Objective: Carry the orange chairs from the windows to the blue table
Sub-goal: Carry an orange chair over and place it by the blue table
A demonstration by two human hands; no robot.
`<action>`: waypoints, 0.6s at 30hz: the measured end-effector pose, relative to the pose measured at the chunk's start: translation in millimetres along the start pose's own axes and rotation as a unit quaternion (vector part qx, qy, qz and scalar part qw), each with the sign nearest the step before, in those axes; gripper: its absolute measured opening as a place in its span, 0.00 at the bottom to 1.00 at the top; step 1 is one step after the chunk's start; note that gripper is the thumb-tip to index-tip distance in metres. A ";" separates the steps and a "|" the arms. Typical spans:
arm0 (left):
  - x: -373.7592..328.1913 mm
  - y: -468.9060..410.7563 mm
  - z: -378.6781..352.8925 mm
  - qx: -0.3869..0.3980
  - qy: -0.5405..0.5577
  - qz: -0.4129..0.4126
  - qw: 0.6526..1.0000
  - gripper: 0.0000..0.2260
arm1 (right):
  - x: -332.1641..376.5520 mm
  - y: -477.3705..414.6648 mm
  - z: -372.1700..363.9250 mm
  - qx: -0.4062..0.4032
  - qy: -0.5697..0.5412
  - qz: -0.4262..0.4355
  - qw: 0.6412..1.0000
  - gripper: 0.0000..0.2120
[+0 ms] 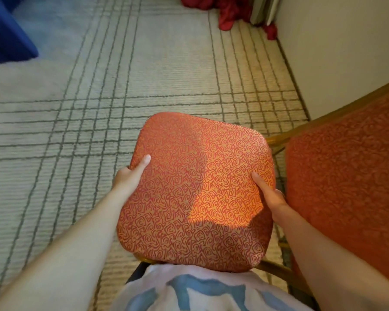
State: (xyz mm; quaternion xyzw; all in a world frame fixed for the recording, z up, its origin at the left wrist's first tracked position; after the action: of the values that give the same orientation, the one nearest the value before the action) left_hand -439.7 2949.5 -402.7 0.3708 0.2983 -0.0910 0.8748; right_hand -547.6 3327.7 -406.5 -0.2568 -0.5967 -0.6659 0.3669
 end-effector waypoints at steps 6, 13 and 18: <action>-17.4 -40.7 18.1 0.012 0.025 0.001 1.000 0.36 | 19.0 -30.7 -41.4 0.011 0.002 -0.010 1.000 0.36; -76.2 -126.9 57.2 0.004 0.034 -0.005 0.999 0.28 | 71.8 -86.1 -129.3 0.025 -0.007 0.005 1.000 0.38; -144.5 -193.0 105.4 -0.012 0.042 -0.049 0.998 0.32 | 137.1 -120.1 -205.4 0.025 -0.026 0.042 0.998 0.35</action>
State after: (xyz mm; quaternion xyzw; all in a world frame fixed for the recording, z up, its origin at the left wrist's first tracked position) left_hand -581.6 2729.6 -374.6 0.3487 0.3538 -0.1144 0.8603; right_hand -705.5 3103.1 -404.5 -0.2899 -0.6109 -0.6278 0.3854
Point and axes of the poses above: each hand's wrist, its own y-axis away from the middle knuckle, its own z-axis out of the back of the hand, x = y × z, the point moved 2 cm from there along -y, towards the middle knuckle, and after that the axes turned 10 degrees about z, right-handed, at the moved point
